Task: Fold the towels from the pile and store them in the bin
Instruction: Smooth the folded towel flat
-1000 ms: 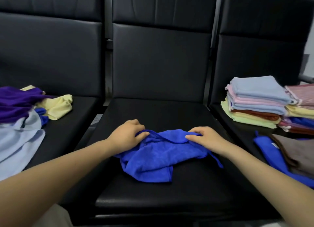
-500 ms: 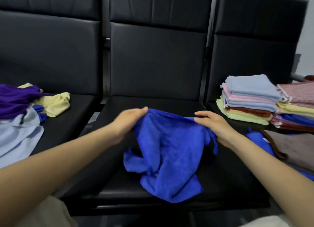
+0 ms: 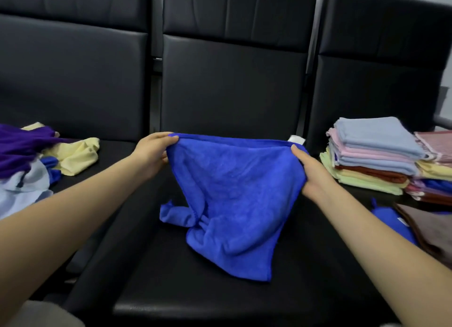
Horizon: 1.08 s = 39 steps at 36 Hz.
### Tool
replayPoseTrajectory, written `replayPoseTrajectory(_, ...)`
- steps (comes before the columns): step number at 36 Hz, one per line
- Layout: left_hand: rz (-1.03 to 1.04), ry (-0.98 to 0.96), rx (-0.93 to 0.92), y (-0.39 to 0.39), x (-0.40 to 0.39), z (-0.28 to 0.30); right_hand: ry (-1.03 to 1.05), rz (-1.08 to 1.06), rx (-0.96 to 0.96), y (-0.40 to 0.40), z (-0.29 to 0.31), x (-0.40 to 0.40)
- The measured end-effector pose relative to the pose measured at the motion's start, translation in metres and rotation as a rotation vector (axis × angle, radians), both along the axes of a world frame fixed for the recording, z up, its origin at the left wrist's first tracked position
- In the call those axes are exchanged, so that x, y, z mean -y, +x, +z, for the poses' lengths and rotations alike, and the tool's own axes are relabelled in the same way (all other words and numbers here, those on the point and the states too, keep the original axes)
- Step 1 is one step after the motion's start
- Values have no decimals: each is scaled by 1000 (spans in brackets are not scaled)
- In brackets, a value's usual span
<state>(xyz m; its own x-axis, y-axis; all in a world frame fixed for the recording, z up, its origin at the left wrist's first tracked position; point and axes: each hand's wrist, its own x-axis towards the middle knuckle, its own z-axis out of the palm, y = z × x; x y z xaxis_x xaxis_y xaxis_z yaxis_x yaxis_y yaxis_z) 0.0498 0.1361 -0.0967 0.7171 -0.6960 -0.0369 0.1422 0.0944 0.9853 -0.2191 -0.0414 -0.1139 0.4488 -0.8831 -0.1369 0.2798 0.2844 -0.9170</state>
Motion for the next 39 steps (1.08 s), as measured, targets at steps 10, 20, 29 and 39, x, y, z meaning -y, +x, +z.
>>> replayPoseTrajectory(10, 100, 465, 404, 21, -3, -59, -330, -185, -717, 24, -40, 16)
replayPoseTrajectory(20, -139, 805, 781, -20, -39, -48, -621, -37, -1041, -12, -39, -22)
replayPoseTrajectory(29, -317, 725, 1036, -60, -76, -48, -670, 232, -1390, -39, -21, -87)
replayPoseTrajectory(39, -135, 412, 998, -70, -76, -62, -724, 182, -728, -29, -46, -129)
